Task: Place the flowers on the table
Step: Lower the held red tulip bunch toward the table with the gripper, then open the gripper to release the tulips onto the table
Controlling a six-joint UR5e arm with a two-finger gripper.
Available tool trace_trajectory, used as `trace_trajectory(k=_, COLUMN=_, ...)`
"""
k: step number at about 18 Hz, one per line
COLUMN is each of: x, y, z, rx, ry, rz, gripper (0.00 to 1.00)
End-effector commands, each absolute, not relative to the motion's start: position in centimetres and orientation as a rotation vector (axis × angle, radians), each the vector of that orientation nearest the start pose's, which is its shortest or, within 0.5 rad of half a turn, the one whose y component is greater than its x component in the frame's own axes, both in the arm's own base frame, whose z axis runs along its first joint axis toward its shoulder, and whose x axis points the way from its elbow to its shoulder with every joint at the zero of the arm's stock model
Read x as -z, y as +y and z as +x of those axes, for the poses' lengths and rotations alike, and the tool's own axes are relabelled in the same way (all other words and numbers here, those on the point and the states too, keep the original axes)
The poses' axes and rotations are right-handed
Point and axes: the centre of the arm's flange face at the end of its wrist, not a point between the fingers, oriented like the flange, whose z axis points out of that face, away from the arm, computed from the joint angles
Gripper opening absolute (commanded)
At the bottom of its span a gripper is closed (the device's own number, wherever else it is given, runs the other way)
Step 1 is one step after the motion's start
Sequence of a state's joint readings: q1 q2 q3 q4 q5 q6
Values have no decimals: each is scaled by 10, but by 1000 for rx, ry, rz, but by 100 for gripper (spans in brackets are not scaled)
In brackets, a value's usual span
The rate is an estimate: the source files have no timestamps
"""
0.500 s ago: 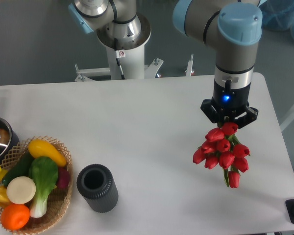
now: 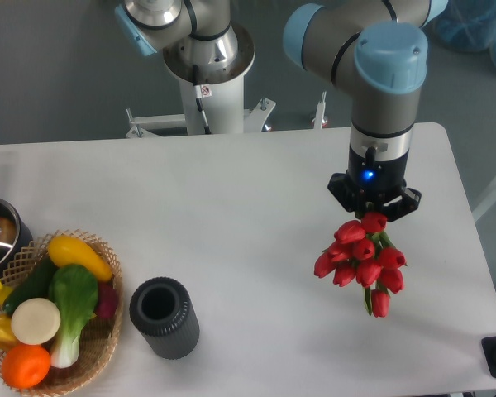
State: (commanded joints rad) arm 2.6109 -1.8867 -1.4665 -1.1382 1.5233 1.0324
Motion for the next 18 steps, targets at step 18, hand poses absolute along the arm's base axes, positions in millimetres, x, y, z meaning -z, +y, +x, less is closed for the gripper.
trace_trajectory(k=18, x=-294, y=489, z=-460, rx=-49, ry=73, rz=-3055, gripper=43)
